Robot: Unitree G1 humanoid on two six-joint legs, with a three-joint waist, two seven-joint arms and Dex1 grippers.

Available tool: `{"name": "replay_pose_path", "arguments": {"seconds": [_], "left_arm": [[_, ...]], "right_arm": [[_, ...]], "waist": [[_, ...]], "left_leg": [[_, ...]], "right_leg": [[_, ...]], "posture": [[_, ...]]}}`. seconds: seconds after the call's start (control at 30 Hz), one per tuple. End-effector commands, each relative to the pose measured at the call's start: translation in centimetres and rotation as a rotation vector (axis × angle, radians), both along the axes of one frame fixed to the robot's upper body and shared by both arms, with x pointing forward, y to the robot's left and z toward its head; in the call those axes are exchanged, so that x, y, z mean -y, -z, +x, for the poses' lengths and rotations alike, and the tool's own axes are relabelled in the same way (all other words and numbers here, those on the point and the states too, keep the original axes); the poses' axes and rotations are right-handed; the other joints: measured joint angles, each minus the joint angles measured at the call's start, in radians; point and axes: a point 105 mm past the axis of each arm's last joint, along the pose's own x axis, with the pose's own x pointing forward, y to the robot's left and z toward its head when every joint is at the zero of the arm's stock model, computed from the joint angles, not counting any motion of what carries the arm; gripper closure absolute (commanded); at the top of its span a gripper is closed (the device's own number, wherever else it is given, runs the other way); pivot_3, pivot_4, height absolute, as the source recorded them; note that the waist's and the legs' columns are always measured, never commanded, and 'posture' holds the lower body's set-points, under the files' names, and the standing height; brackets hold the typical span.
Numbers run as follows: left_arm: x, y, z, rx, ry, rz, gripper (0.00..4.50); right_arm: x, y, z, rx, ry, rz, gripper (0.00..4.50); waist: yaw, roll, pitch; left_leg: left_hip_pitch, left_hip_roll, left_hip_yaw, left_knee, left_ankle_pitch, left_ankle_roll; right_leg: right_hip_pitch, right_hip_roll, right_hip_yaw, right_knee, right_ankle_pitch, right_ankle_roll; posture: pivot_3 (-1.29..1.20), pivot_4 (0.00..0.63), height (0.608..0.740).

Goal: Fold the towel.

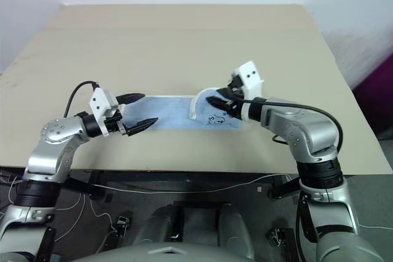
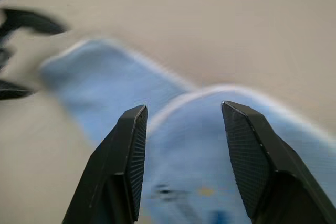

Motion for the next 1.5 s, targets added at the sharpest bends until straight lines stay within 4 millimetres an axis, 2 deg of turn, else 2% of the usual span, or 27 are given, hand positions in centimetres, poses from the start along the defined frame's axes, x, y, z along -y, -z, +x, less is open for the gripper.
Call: {"name": "replay_pose_path", "arguments": {"seconds": [0.03,0.13,0.27,0.33,0.47,0.53,0.77,0.9,1.0,1.13,1.23,1.5], "left_arm": [[-0.7,-1.8,-0.2,0.040,-0.055,-0.083,0.00],[-1.2,-2.0,-0.4,-0.005,-0.138,-0.203,0.00],[-2.0,-1.6,-1.1,-0.059,-0.244,-0.303,0.00],[-2.5,-1.3,-1.6,-0.085,-0.295,-0.352,0.00],[-3.5,-0.7,-2.6,-0.141,-0.410,-0.451,0.00],[-4.0,-0.3,-2.9,-0.178,-0.467,-0.493,0.00],[-4.6,2.1,-5.6,-0.394,-0.622,-0.686,0.00],[-4.4,2.8,-7.0,-0.490,-0.656,-0.849,0.00],[-4.4,3.2,-6.9,-0.553,-0.678,-0.918,0.00],[-4.2,4.3,-5.6,-0.661,-0.737,-0.974,0.00],[-3.5,5.2,-4.7,-0.734,-0.752,-0.973,0.00],[-1.8,5.9,-3.1,-0.853,-0.720,-1.005,0.00]], "right_arm": [[-0.3,-0.6,0.9,0.062,-0.008,0.020,3.39],[-2.3,2.0,1.4,0.074,-0.091,-0.008,4.45],[-2.9,6.4,2.1,0.032,-0.112,-0.090,4.48],[-3.0,8.0,2.2,0.018,-0.120,-0.126,4.48],[-3.1,9.1,2.0,0.036,-0.156,-0.168,4.48],[-3.4,8.5,1.8,0.061,-0.179,-0.152,4.48],[-3.2,0.8,1.1,0.329,-0.243,-0.066,4.48],[-2.6,-1.6,1.2,0.408,-0.247,-0.072,4.48],[-2.7,-2.0,1.4,0.425,-0.252,-0.082,4.48],[-2.8,-2.1,1.6,0.430,-0.254,-0.056,4.48],[-2.6,-2.3,1.5,0.431,-0.247,-0.032,4.48],[-2.2,-2.7,1.1,0.446,-0.218,-0.012,4.48]], "waist": [[0.000,0.000,0.000],[-0.004,0.000,0.000],[-0.003,0.000,0.000],[-0.001,0.000,0.000],[0.000,-0.001,-0.001],[0.000,-0.001,-0.001],[0.002,-0.001,-0.001],[0.003,-0.001,-0.001],[0.005,-0.001,-0.001],[0.006,-0.001,-0.001],[0.005,-0.001,-0.001],[0.016,0.000,-0.001]], "left_leg": [[0.000,0.000,0.000,0.000,0.000,0.000],[0.000,0.000,0.000,0.000,0.000,0.000],[0.000,0.000,0.000,0.000,0.000,0.000],[0.000,0.000,0.000,0.000,0.000,0.000],[0.002,0.000,0.000,0.001,0.000,0.000],[0.002,0.000,-0.001,0.000,0.000,0.000],[0.001,0.000,0.000,0.000,0.000,-0.001],[0.001,0.000,-0.001,0.000,0.000,-0.001],[0.001,0.000,-0.001,0.000,0.000,-0.001],[0.001,-0.001,-0.001,0.001,0.000,-0.001],[0.001,-0.001,-0.001,0.001,0.000,-0.001],[0.002,-0.002,-0.001,0.001,0.000,-0.001]], "right_leg": [[0.000,0.000,0.000,0.000,0.000,0.000],[0.000,0.000,0.000,0.000,0.000,0.000],[-0.001,0.001,0.000,0.001,0.000,0.000],[0.000,0.001,0.000,0.001,0.000,0.000],[0.002,0.001,0.000,0.000,0.000,0.000],[0.003,0.001,0.000,0.000,0.000,0.000],[0.001,0.000,0.000,0.000,0.000,0.000],[0.002,0.000,0.000,0.000,0.000,0.000],[0.002,0.000,0.000,0.000,0.000,0.000],[0.002,0.000,0.000,0.000,0.000,0.000],[0.002,0.001,0.000,0.000,0.000,0.000],[0.003,0.000,-0.001,0.000,0.000,0.000]], "posture": [[0.00,0.150,0.740],[0.00,0.150,0.740],[0.00,0.150,0.740],[0.00,0.150,0.740],[0.00,0.150,0.740],[0.00,0.150,0.740],[0.00,0.150,0.740],[0.00,0.150,0.740],[0.00,0.150,0.740],[0.00,0.150,0.740],[0.00,0.150,0.740],[0.00,0.150,0.740]]}}
